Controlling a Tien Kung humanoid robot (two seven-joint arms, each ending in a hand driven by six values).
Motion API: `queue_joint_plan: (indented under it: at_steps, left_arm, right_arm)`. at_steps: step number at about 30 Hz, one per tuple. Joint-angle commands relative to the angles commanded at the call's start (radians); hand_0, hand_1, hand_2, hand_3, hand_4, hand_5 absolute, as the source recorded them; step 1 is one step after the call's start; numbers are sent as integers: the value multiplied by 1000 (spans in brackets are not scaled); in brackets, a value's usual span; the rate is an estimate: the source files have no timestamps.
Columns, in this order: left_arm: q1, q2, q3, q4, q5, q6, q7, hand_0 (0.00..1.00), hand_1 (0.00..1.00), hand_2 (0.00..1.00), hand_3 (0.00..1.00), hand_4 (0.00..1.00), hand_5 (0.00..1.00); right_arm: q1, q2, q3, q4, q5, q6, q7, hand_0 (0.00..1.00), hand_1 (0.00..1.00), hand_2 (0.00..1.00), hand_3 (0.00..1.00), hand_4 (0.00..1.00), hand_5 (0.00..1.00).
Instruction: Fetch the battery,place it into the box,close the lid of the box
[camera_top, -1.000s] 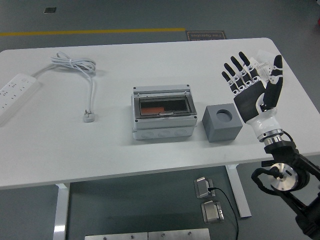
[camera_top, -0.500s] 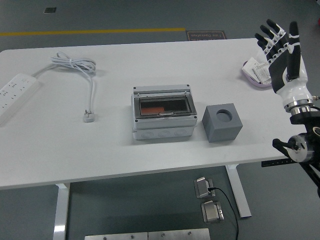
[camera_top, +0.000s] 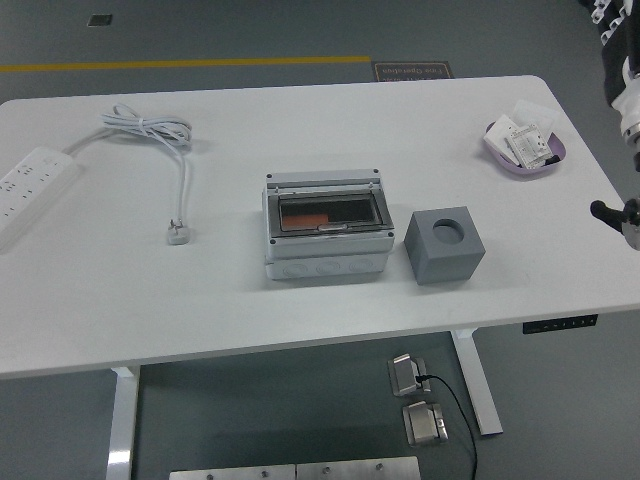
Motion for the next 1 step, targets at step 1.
queue_joint_plan:
  at_steps: [1]
  left_arm:
    - [-1, 1, 0, 0, -1, -1, 1, 647, 695, 677, 636, 674, 223]
  right_arm:
    - [9, -3, -2, 0, -2, -6, -9, 932, 805, 813, 833, 920, 921]
